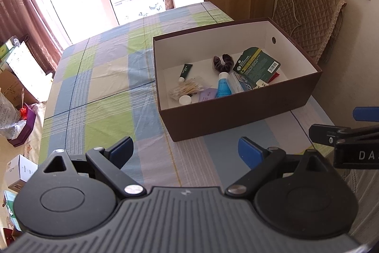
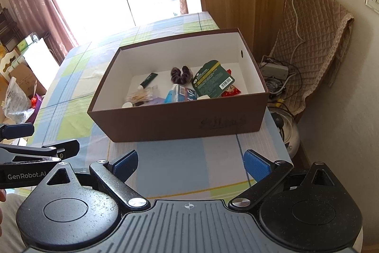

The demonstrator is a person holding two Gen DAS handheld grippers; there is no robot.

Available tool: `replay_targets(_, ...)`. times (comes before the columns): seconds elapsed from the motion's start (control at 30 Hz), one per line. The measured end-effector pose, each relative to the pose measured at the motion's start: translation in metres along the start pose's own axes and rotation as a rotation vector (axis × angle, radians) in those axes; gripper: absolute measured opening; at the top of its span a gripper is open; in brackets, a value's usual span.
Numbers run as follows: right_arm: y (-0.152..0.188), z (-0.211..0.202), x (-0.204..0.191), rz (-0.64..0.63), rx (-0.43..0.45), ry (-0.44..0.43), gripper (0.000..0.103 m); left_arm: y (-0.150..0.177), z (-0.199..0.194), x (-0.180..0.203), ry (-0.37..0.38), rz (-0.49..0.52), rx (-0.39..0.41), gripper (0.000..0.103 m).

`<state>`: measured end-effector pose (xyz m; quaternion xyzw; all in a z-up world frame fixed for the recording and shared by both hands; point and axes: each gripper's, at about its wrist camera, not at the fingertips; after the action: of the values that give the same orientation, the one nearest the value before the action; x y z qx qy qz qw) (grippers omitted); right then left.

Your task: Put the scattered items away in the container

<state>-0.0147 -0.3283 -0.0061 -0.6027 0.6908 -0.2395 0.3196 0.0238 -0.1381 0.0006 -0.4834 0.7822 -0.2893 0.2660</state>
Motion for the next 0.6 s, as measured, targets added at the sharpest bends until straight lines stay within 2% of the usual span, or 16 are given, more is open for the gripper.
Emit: replay_targets(0.6,0.006,0.018,0.005,0.011,-0.042,0.004,0.1,0.005,0.017,0.003,0.011,0.017,-0.029,0.094)
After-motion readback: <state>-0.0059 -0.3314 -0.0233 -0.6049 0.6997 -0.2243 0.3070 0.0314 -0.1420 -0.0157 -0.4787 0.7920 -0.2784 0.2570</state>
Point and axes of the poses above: each gripper's, at about its wrist camera, not at the fingertips, and z roughly the way its jaws point, x to its right, y to its underside, and after that the axes turned 8 degrees about x, right-handed
